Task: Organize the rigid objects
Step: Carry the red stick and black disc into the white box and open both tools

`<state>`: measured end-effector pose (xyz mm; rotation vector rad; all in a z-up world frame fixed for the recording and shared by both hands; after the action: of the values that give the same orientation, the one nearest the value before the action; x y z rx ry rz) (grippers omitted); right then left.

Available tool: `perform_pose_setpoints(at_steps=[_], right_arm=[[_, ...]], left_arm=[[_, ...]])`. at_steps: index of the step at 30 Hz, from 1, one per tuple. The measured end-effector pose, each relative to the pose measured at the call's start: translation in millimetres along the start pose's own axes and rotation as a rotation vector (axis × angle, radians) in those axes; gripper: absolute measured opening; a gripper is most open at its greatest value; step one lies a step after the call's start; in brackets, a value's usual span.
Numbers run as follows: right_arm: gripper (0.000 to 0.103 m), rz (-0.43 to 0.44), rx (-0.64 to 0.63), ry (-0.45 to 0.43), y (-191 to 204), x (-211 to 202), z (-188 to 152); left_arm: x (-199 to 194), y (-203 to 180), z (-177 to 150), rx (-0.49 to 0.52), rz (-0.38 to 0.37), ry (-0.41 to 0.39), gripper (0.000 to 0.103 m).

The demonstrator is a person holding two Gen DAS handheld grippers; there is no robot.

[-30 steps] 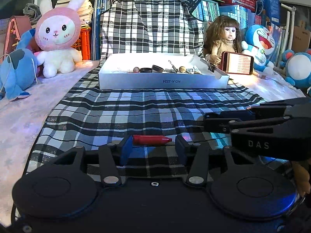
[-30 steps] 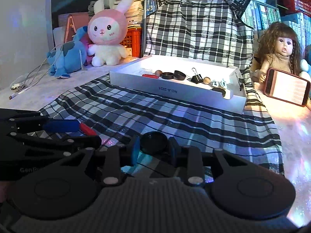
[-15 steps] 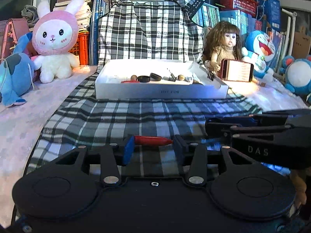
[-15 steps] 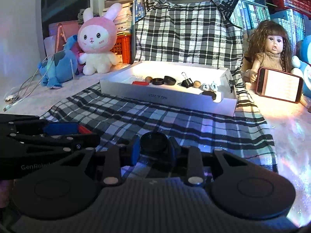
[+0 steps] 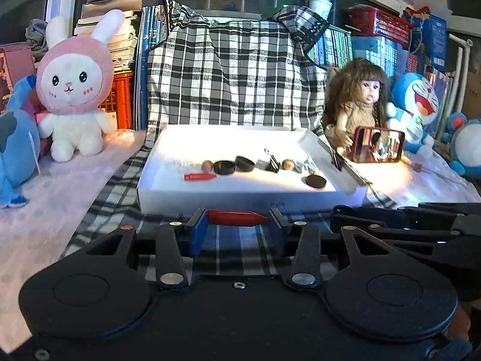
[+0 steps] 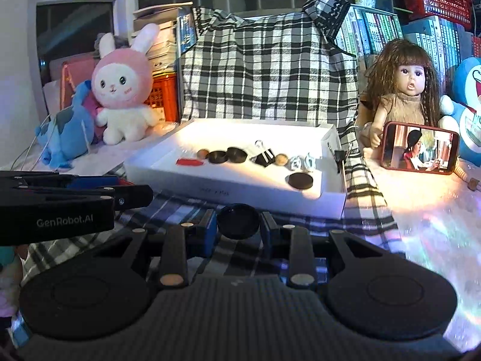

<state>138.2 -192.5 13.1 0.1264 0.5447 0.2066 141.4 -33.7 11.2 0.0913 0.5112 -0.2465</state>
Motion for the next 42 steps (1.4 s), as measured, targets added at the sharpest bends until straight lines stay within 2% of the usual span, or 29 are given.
perform_pose_setpoints(at_steps=[9,14,28,42], right_arm=[[0.038,-0.027,0.018,0.001,-10,29,32],[0.037,-0.039,0.032,0.016,-16,49,44],[0.037,-0.061,0.110,0.103,-29,101,56],[0.037,-0.080,0.151,0.155,-37,130,54]], left_arm=[[45,11,33,-0.048,-0.001,0.008,0.042],[72,11,45,-0.038,-0.001,0.015,0.042],[134,18,46,-0.043,0.029,0.105,0.042],[160,23,38,-0.047,0.035,0.129,0.042]])
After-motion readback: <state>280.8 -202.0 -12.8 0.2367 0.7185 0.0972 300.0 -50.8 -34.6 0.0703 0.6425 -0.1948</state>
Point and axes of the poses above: each gripper's, at about its wrist camera, not at the fingertips, and x roughly the way its jaws point, y to its left, z to its top, the point moved 6 cm from there along x, roughly the way its jaws point, and after that the axes turned 6 degrees about x, right-handed, at the moved point
